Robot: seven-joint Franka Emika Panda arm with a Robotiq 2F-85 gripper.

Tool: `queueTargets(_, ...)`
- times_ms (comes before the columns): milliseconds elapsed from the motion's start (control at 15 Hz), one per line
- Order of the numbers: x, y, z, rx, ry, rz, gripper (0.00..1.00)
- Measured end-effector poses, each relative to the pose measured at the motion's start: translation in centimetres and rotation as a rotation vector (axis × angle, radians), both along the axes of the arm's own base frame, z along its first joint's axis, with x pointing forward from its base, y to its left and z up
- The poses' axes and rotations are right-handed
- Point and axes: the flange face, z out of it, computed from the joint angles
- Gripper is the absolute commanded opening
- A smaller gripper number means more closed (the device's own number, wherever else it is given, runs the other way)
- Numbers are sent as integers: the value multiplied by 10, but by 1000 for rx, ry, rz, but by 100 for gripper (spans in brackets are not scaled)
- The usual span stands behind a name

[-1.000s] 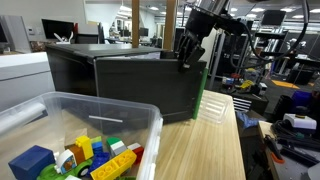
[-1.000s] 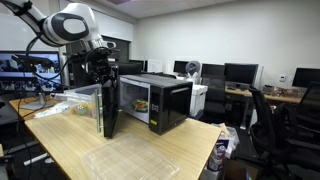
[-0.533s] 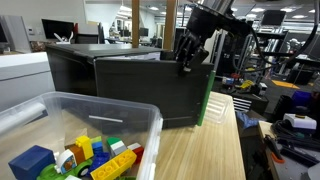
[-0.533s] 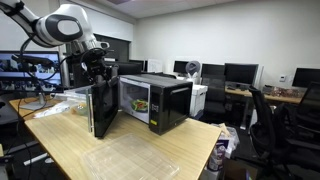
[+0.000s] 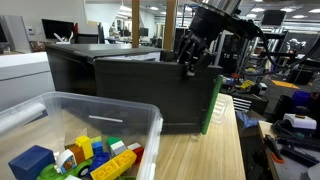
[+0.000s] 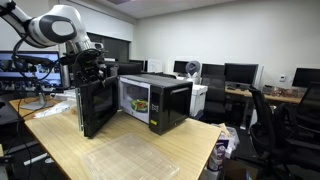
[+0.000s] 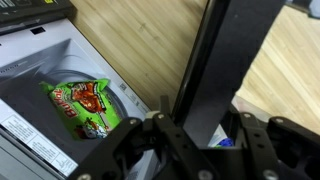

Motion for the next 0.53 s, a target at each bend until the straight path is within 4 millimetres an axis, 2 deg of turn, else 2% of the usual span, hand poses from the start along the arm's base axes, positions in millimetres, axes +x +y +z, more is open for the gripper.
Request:
queueTargets(133, 0, 3, 0, -1, 0, 6, 81)
queueTargets(333, -1, 7, 0, 1, -1, 14, 98)
queueTargets(533, -1, 10, 2, 8, -5, -5, 100)
